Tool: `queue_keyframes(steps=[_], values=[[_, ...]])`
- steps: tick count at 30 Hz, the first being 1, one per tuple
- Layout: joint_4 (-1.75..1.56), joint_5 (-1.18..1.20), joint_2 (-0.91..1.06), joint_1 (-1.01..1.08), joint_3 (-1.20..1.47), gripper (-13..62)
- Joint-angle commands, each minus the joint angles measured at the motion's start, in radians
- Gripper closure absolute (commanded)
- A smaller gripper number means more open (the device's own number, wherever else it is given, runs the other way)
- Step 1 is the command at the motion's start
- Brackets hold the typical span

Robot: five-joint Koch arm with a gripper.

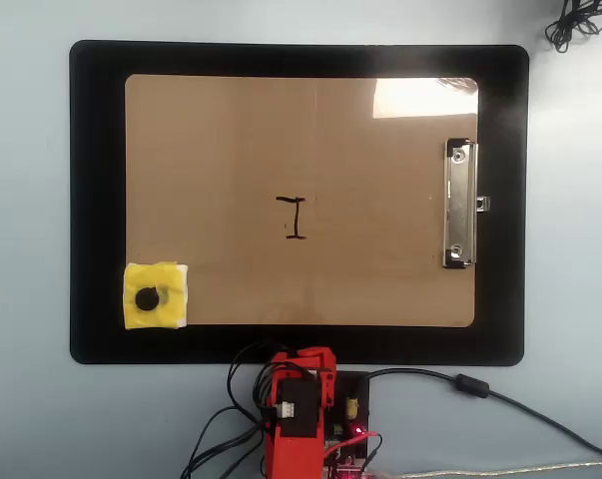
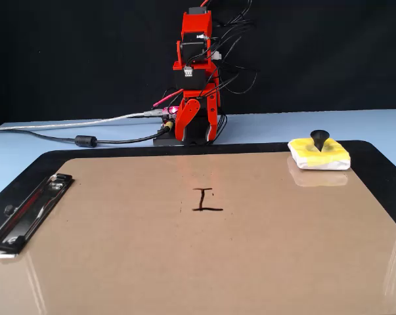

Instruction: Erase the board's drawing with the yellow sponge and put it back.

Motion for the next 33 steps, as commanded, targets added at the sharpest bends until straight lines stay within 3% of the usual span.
queue_keyframes(steps=[1, 11, 16, 19, 22, 27, 33], values=[[0.129, -0.017, 0.049, -0.009, -0.008, 15.0], [0.127, -0.020, 0.049, -0.008, -0.026, 15.4], [0.028, -0.018, 0.041, -0.063, -0.400, 15.6], [-0.083, -0.025, 0.026, -0.189, -0.495, 15.6], [-0.261, -0.072, 0.031, -0.411, -0.494, 15.7], [-0.678, -0.370, -0.008, -0.801, -0.393, 15.8], [-1.413, -0.410, -0.137, -0.985, -0.077, 15.7]])
